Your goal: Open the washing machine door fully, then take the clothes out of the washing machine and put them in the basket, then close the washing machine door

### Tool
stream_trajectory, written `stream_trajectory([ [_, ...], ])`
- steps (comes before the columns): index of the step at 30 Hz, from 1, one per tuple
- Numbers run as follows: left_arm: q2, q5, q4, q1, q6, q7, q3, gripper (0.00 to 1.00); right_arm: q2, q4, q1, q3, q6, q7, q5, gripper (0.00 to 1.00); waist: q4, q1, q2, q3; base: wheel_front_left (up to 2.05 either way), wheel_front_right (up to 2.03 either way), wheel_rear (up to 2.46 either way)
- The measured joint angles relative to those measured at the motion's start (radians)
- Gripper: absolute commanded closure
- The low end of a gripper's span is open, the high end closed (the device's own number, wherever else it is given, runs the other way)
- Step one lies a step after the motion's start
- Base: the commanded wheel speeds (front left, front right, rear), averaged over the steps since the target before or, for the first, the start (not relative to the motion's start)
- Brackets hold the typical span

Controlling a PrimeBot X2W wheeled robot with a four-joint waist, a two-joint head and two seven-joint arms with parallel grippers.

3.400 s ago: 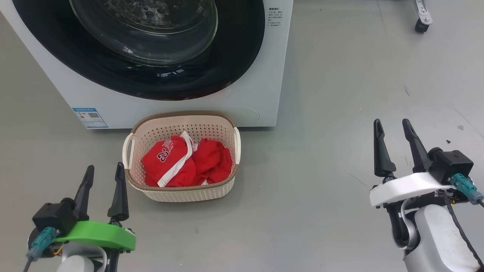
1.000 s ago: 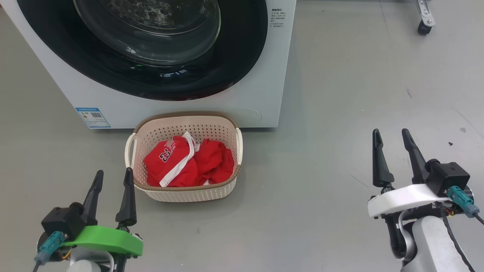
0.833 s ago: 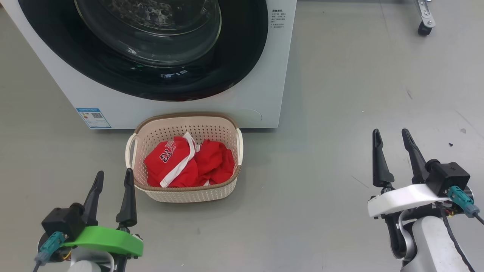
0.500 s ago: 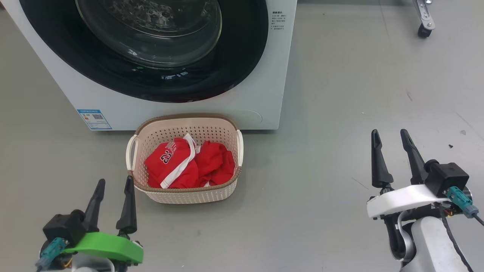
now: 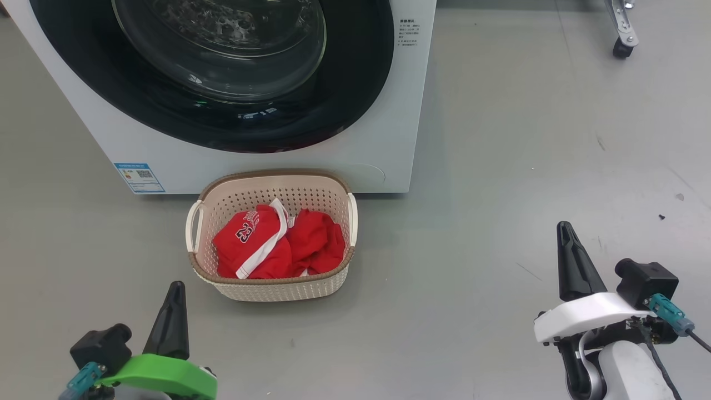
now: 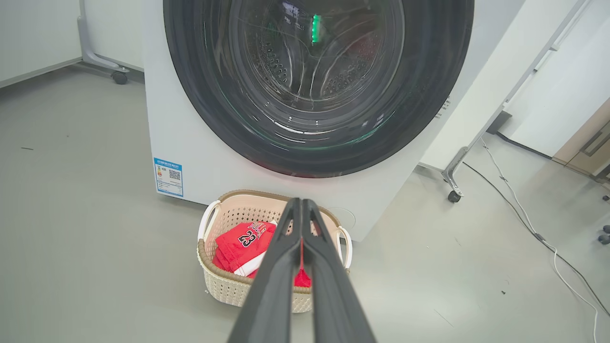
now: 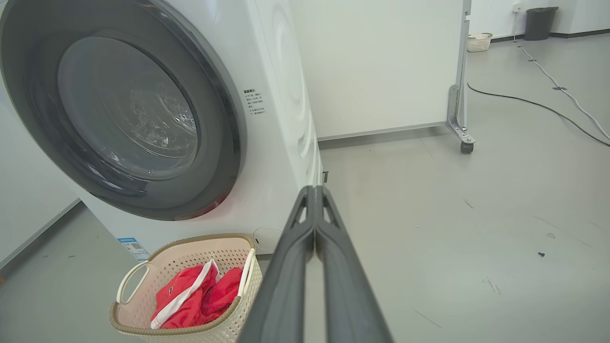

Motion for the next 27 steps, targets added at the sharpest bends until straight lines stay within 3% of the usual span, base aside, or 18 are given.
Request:
stream_trajectory([
  [27,-0.002,-0.266,-0.01,0.0,0.0,0.08,0.039,1.0,0.002,-0.005,0.005,-0.051,0.0,0.083,0.313,1.0,-0.001,0.0,0.0001,-0.023,0.0,0.0,0.0],
])
